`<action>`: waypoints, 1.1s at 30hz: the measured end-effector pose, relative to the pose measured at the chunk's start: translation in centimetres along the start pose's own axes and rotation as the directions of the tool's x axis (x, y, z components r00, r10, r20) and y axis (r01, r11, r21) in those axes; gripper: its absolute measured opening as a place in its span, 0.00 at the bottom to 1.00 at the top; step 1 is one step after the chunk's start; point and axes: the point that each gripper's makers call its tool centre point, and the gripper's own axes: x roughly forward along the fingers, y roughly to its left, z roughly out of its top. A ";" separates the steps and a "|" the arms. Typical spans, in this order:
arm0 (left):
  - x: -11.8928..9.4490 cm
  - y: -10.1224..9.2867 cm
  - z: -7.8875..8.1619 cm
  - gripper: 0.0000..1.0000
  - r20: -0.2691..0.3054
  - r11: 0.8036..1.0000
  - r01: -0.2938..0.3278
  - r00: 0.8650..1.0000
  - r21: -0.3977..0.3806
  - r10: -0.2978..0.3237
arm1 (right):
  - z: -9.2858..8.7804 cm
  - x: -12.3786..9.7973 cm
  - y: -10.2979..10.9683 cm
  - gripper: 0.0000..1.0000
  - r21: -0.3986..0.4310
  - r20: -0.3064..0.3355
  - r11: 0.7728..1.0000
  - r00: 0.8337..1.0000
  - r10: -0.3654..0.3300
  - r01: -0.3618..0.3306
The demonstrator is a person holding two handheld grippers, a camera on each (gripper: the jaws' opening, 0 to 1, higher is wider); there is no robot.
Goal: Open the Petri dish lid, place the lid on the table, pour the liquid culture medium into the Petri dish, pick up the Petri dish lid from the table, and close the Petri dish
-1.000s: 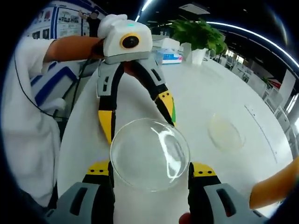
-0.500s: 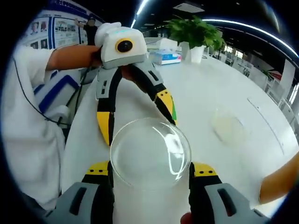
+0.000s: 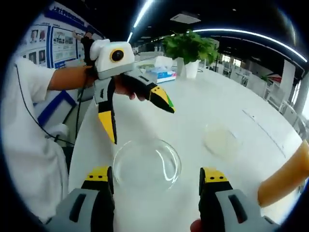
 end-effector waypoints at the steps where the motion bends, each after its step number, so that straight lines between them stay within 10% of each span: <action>1: -0.2 0.4 0.3 0.54 0.004 1.000 -0.028 1.000 0.004 0.028 | -0.1 -0.4 -0.1 0.66 -0.001 -0.011 1.000 1.000 0.003 -0.003; 13: -3.5 3.9 1.3 0.53 0.048 0.957 -0.287 0.957 0.034 0.286 | 4.2 -6.6 -4.0 0.63 0.075 0.238 0.974 0.945 -0.223 0.211; 21: -6.5 4.6 1.4 0.53 0.116 0.915 -0.403 0.908 -0.018 0.402 | 5.0 -11.9 -5.9 0.62 0.164 0.358 0.909 0.835 -0.417 0.383; 27: -9.7 5.4 2.5 0.51 0.213 0.843 -0.513 0.816 -0.158 0.537 | 4.8 -15.4 -6.8 0.61 0.269 0.432 0.838 0.718 -0.546 0.475; 32: -12.7 6.3 2.6 0.50 0.230 0.764 -0.624 0.729 -0.163 0.644 | 3.6 -18.6 -7.7 0.59 0.352 0.440 0.736 0.592 -0.675 0.578; 33: -13.5 6.5 2.6 0.49 0.234 0.744 -0.644 0.707 -0.178 0.668 | 3.2 -18.8 -7.6 0.58 0.347 0.438 0.734 0.591 -0.678 0.584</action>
